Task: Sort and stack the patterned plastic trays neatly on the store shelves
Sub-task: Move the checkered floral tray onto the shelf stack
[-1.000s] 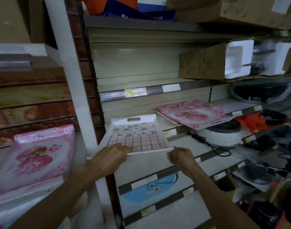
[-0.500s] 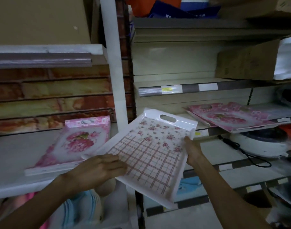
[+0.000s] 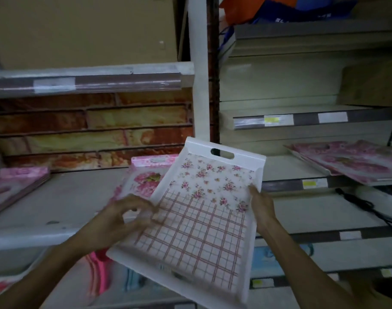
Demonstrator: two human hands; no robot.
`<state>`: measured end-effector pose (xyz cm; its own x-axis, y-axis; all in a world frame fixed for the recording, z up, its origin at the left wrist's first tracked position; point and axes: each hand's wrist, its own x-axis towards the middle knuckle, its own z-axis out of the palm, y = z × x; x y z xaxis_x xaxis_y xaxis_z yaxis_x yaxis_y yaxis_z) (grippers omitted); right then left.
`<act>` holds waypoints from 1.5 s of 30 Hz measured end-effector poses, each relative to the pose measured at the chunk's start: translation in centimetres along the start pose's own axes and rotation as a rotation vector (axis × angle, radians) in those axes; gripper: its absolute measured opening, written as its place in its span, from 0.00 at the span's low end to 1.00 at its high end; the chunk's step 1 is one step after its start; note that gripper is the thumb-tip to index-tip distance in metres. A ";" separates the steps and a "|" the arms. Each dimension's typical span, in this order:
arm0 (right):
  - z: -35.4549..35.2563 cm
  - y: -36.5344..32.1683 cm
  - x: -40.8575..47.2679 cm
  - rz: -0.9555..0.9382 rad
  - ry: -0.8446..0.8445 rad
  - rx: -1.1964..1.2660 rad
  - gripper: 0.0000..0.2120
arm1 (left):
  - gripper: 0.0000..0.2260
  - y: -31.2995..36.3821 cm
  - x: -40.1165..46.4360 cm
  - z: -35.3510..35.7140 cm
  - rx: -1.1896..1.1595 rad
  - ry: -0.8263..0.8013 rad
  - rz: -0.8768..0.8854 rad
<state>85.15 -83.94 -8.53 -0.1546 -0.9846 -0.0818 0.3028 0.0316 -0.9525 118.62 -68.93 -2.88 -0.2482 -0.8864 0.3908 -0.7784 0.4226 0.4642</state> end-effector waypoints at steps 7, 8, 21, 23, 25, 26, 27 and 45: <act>6.7 0.5 -0.7 -0.049 -0.164 -0.057 0.13 | 0.14 -4.1 0.0 -0.8 -0.251 0.222 -0.563; 7.8 0.4 -0.7 -0.060 -0.173 -0.063 0.13 | 0.15 -4.3 -0.5 -0.8 -0.296 0.191 -0.585; 17.4 0.3 0.4 -0.057 -0.322 -0.137 0.17 | 0.10 -11.9 1.2 -4.6 -0.502 0.424 -0.569; 18.2 0.9 0.6 -0.073 -0.337 -0.169 0.15 | 0.11 -13.1 2.8 -5.1 -0.499 0.473 -0.579; 18.8 1.4 1.0 -0.108 -0.350 -0.202 0.07 | 0.12 -14.2 4.4 -5.4 -0.512 0.492 -0.587; 19.0 1.5 1.2 -0.133 -0.359 -0.220 0.05 | 0.12 -14.7 5.1 -5.5 -0.519 0.498 -0.592; 19.1 1.6 1.5 -0.160 -0.369 -0.255 0.09 | 0.12 -15.3 5.9 -5.5 -0.525 0.508 -0.599; 20.4 6.8 5.7 -0.100 -0.281 -0.646 0.16 | 0.16 -23.6 10.0 -1.3 -0.348 0.351 -0.638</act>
<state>105.49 -92.88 -9.46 0.1222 -0.9924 0.0111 -0.3315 -0.0514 -0.9421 135.26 -87.52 -8.85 0.4238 -0.8903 0.1665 -0.4701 -0.0591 0.8807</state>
